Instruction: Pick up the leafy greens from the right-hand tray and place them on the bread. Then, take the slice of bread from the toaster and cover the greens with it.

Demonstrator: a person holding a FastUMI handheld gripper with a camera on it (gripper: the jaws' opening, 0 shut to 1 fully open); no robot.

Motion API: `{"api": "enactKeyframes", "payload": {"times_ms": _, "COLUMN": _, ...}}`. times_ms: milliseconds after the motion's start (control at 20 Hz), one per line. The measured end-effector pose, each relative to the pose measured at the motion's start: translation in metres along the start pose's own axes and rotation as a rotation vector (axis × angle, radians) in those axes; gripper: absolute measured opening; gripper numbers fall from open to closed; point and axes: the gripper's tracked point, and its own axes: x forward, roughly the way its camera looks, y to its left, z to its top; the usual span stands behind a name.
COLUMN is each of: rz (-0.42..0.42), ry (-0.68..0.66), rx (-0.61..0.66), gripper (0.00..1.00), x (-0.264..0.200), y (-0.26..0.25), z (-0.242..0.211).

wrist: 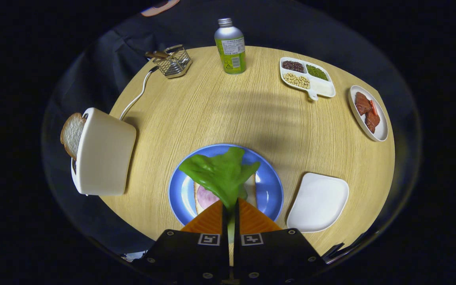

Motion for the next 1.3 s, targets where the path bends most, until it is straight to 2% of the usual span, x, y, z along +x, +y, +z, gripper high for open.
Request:
{"api": "enactKeyframes", "payload": {"times_ms": 250, "rz": -0.032, "ry": 0.024, "rx": -0.011, "gripper": 0.09, "x": 0.013, "y": 0.004, "z": -0.001}}
{"api": "enactKeyframes", "payload": {"times_ms": 350, "rz": -0.038, "ry": 0.033, "rx": -0.016, "gripper": 0.16, "x": 0.013, "y": 0.006, "z": -0.002}}
{"api": "enactKeyframes", "payload": {"times_ms": 450, "rz": -0.042, "ry": 0.041, "rx": -0.032, "gripper": 0.24, "x": 0.012, "y": 0.007, "z": -0.004}}
{"api": "enactKeyframes", "payload": {"times_ms": 550, "rz": -0.070, "ry": 0.016, "rx": -0.049, "gripper": 0.43, "x": 0.010, "y": 0.002, "z": 0.000}}
{"api": "enactKeyframes", "payload": {"times_ms": 750, "rz": -0.043, "ry": 0.013, "rx": -0.037, "gripper": 0.59, "x": -0.004, "y": 0.014, "z": 0.001}}
{"api": "enactKeyframes", "payload": {"times_ms": 900, "rz": -0.027, "ry": -0.012, "rx": -0.027, "gripper": 0.65, "x": -0.021, "y": 0.029, "z": 0.011}}
{"api": "enactKeyframes", "payload": {"times_ms": 1050, "rz": 0.009, "ry": -0.033, "rx": -0.007, "gripper": 0.66, "x": -0.042, "y": 0.052, "z": 0.022}}
{"api": "enactKeyframes", "payload": {"times_ms": 1300, "rz": 0.035, "ry": -0.100, "rx": -0.056, "gripper": 0.68, "x": -0.081, "y": 0.093, "z": 0.053}}
